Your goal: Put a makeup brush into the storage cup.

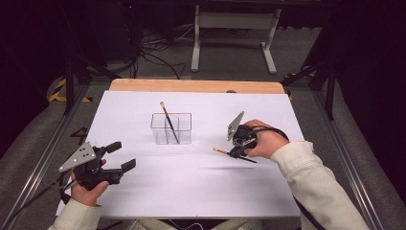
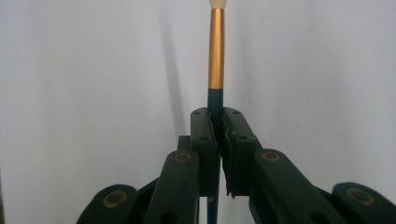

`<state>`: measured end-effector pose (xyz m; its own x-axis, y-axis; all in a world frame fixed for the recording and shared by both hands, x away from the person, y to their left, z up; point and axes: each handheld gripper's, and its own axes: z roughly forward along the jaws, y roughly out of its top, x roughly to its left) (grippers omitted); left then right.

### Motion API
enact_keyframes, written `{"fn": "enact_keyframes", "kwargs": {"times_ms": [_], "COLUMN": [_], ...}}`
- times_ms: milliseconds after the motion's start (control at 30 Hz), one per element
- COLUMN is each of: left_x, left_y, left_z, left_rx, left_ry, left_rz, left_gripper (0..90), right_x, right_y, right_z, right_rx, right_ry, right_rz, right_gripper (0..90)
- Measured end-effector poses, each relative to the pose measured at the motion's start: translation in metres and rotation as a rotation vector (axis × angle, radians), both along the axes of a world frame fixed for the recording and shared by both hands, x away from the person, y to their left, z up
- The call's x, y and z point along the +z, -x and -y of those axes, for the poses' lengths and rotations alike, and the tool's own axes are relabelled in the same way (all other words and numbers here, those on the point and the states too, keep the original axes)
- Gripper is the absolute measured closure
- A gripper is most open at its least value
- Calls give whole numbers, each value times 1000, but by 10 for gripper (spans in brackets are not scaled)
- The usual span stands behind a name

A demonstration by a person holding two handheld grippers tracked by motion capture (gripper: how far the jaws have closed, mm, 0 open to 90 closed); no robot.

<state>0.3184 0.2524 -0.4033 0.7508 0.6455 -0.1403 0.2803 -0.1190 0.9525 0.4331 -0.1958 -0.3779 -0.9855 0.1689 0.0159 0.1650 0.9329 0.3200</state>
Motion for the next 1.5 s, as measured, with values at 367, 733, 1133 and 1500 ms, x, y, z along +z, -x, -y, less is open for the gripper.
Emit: {"fn": "enact_keyframes", "kwargs": {"times_ms": [367,733,1133,1500], "left_x": [0,0,2,2], "left_y": [-3,-8,-12,-16], "left_z": [6,10,18,20], "left_rx": [-16,-33,-53,-64], "left_ry": [9,24,37,67], "left_rz": [3,12,24,8], "left_gripper": [148,145,145,146], "right_x": [21,28,22,16], "right_y": [14,30,45,60], "right_z": [4,8,11,7], "right_rx": [-4,-36,-98,-197], "right_ry": [-217,-422,-613,-729], "right_rz": [54,103,168,238], "right_gripper": [845,845,845,844]}}
